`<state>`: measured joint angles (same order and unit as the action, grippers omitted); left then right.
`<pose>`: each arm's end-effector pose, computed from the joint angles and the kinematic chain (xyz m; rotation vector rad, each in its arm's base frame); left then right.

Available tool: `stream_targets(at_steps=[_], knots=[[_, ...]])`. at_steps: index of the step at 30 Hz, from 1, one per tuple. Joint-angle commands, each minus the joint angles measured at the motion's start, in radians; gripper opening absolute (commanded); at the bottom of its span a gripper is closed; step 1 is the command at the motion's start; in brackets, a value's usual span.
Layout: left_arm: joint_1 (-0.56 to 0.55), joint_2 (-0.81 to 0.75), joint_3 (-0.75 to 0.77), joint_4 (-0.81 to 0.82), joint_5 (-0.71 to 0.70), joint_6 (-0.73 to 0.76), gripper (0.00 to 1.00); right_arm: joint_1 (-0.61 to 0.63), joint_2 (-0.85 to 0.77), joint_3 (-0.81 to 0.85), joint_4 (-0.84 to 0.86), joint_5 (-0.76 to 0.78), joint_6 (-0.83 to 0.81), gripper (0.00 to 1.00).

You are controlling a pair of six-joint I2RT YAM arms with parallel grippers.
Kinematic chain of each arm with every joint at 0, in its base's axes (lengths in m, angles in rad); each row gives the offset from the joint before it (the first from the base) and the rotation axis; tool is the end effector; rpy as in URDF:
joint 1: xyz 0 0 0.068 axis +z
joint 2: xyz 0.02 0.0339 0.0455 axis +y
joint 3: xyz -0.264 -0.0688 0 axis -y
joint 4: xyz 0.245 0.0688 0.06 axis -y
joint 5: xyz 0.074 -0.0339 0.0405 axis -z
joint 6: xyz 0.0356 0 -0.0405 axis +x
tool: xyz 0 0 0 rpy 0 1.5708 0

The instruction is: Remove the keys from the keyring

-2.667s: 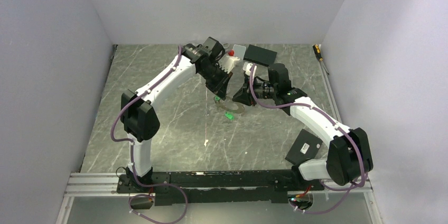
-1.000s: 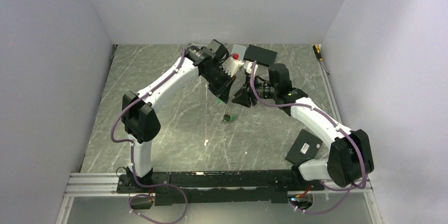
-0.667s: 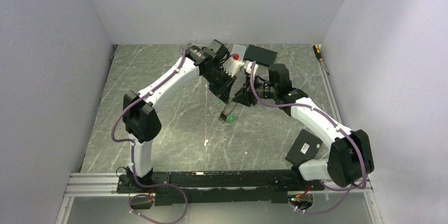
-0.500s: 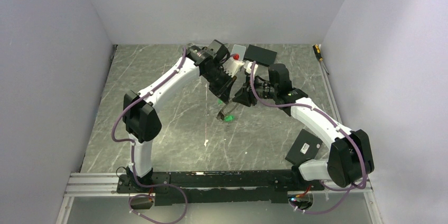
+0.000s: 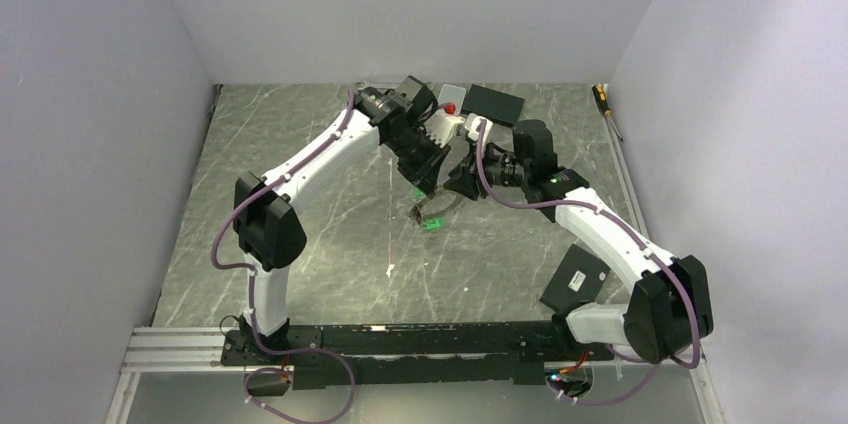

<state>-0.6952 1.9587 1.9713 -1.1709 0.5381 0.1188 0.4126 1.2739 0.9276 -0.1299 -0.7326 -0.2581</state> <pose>0.3001 -0.2741 0.3252 1.2409 2.4757 -0.8953 0.2496 0.1352 0.2932 -1.0787 1.7016 0.8426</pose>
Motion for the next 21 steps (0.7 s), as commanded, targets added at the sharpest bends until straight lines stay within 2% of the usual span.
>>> stream_targets(at_steps=[1, 21], knots=[[-0.003, -0.004, 0.043, 0.013, 0.055, -0.006, 0.0, -0.007, -0.038, 0.046, 0.028, -0.044, -0.004, 0.4], [0.04, -0.006, 0.04, 0.02, 0.104, -0.031, 0.0, 0.024, -0.032, 0.024, 0.065, -0.018, -0.008, 0.53]])
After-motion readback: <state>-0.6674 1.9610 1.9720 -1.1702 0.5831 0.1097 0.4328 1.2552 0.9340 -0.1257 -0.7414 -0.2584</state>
